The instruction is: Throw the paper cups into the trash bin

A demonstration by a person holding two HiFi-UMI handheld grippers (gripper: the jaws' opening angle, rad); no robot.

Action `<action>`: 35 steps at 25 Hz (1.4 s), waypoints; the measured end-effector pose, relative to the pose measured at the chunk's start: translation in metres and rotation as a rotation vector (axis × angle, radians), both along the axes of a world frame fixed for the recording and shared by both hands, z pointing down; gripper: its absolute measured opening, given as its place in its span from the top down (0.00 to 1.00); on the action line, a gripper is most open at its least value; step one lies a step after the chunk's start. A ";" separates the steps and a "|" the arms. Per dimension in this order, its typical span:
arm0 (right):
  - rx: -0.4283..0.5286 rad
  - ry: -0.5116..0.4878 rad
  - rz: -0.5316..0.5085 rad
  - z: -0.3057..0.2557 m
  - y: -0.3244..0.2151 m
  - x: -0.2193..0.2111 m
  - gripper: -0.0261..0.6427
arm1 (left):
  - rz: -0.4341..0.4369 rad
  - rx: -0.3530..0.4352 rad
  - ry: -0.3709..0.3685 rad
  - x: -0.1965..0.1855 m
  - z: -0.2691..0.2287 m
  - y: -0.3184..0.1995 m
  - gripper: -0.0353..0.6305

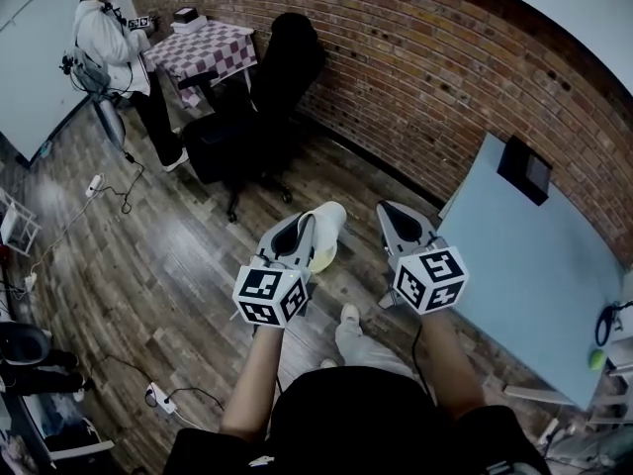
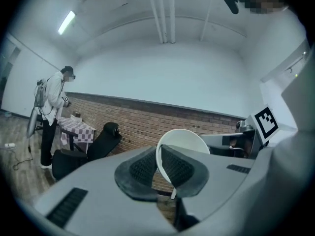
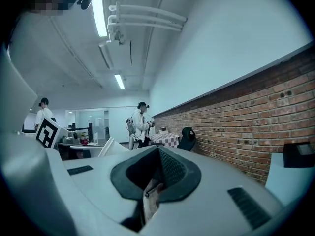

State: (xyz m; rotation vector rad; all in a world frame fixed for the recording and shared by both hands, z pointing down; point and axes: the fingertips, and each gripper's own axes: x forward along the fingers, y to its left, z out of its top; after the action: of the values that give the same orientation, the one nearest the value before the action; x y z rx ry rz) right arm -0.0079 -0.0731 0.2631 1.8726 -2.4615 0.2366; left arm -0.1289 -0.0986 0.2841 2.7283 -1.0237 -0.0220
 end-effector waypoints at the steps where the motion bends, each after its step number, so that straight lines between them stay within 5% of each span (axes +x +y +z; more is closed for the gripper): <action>1: -0.001 -0.001 -0.005 0.001 -0.006 0.001 0.96 | 0.004 0.007 0.007 0.002 -0.002 -0.005 0.89; 35: -0.088 -0.025 -0.186 0.037 -0.210 0.041 0.96 | -0.112 -0.038 -0.034 0.062 0.016 -0.183 0.89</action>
State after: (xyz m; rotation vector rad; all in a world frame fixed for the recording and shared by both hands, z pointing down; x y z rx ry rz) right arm 0.0335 -0.2833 0.2996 1.6045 -2.5746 0.3558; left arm -0.0672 -0.2818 0.3002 2.6426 -1.1732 0.0249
